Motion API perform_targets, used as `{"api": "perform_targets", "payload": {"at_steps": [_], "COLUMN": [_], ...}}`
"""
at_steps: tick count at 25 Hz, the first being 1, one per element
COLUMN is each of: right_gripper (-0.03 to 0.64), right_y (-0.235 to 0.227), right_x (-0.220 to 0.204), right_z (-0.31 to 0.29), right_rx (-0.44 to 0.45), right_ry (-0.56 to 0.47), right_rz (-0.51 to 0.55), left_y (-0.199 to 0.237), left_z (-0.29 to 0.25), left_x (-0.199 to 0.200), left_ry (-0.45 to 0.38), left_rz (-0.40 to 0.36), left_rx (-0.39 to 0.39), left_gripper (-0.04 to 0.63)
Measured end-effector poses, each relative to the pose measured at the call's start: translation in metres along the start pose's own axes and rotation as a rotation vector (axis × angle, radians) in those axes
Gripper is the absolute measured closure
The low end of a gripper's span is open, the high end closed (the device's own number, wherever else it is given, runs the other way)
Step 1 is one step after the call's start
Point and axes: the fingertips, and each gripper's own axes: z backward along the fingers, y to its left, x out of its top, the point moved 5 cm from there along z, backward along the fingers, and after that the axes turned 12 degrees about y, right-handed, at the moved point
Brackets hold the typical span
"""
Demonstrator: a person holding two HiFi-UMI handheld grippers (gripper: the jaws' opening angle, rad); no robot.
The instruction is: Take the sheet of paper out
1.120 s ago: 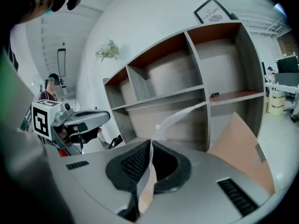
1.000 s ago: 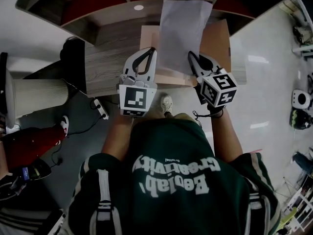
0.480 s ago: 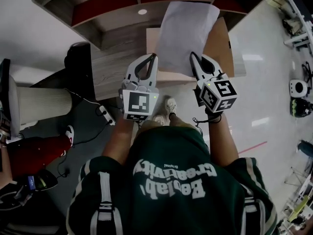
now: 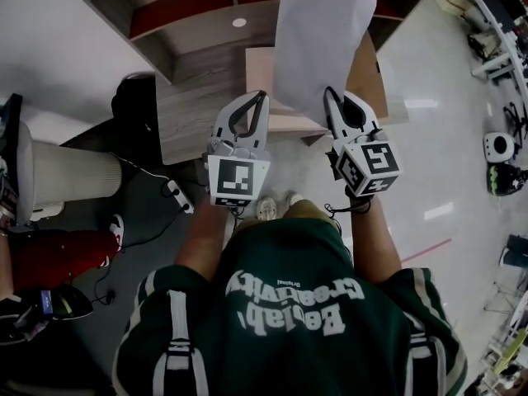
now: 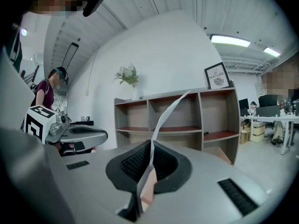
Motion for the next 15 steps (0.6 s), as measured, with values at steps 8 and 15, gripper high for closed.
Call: {"api": "perform_targets", "payload": {"at_steps": [8, 15], "right_gripper": [0.583, 0.583], "right_y": [-0.01, -0.022], "right_x": [-0.004, -0.018], "right_z": [0.049, 0.09], "right_rx": [0.003, 0.006], "right_ry": [-0.037, -0.064], "right_rz": [0.081, 0.117], "left_y": [-0.046, -0.088], "left_z": [0.03, 0.054], "left_x": [0.018, 0.023], "left_ry": [-0.003, 0.007], "left_rz": [0.035, 0.057], "left_rx": [0.085, 0.143], "left_gripper": [0.577, 0.577]}}
